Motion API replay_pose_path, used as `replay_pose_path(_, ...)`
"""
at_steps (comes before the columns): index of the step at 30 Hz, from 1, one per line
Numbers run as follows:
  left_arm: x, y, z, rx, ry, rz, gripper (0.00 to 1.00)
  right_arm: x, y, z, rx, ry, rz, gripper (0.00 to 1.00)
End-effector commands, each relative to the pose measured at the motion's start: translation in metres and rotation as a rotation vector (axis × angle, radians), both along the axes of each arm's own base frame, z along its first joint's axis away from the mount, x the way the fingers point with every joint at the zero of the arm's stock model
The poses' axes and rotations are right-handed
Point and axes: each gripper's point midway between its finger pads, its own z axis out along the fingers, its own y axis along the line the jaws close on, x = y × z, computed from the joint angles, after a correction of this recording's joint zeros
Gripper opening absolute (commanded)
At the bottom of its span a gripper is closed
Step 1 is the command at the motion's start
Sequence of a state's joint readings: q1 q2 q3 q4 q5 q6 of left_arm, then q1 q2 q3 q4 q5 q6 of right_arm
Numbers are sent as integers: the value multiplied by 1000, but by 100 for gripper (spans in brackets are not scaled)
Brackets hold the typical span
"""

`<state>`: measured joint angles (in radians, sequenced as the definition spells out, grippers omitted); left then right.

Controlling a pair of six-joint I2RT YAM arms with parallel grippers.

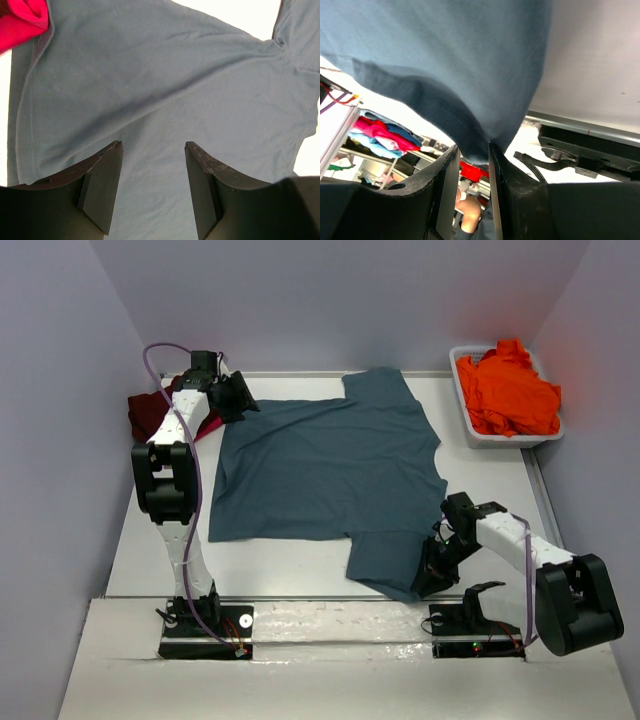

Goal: Fold and stack the t-shirts
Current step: Flatten the tshirt out

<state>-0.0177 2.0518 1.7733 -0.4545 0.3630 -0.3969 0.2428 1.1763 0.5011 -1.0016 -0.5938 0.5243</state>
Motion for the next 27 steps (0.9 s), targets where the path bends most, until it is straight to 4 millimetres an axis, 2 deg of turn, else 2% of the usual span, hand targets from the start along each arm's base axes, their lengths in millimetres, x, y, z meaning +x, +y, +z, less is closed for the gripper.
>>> replay_pose_path(1, 2, 2, 18, 14, -43, -11, 63, 3, 7, 12, 40, -7, -12, 36)
replay_pose_path(10, 1, 2, 18, 15, -42, -12, 63, -18, 3, 12, 40, 29, -11, 36)
replay_pose_path(12, 2, 3, 19, 16, -43, -10, 63, -13, 4, 15, 46, -4, -22, 36)
replay_pose_path(15, 2, 2, 17, 9, -41, -12, 63, 10, 11, 18, 57, -69, -72, 36)
replay_pose_path(18, 1, 1, 14, 7, -33, -12, 63, 53, 22, 26, 77, -178, -135, 36)
replay_pose_path(19, -1, 1, 13, 7, -30, -12, 63, 79, 27, 36, 82, -241, -160, 36)
replay_pose_path(22, -10, 0, 6, 1, -2, -16, 63, 125, 24, 47, 12, -359, -199, 36)
replay_pose_path(23, -12, 0, 3, -2, 3, -12, 63, 155, 23, 57, -26, -432, -217, 36)
replay_pose_path(26, -24, 0, -6, 17, 32, -6, 63, 202, 24, 75, -60, -536, -236, 36)
replay_pose_path(27, -28, 2, -10, 29, 50, 4, 63, 230, 23, 82, -97, -575, -245, 36)
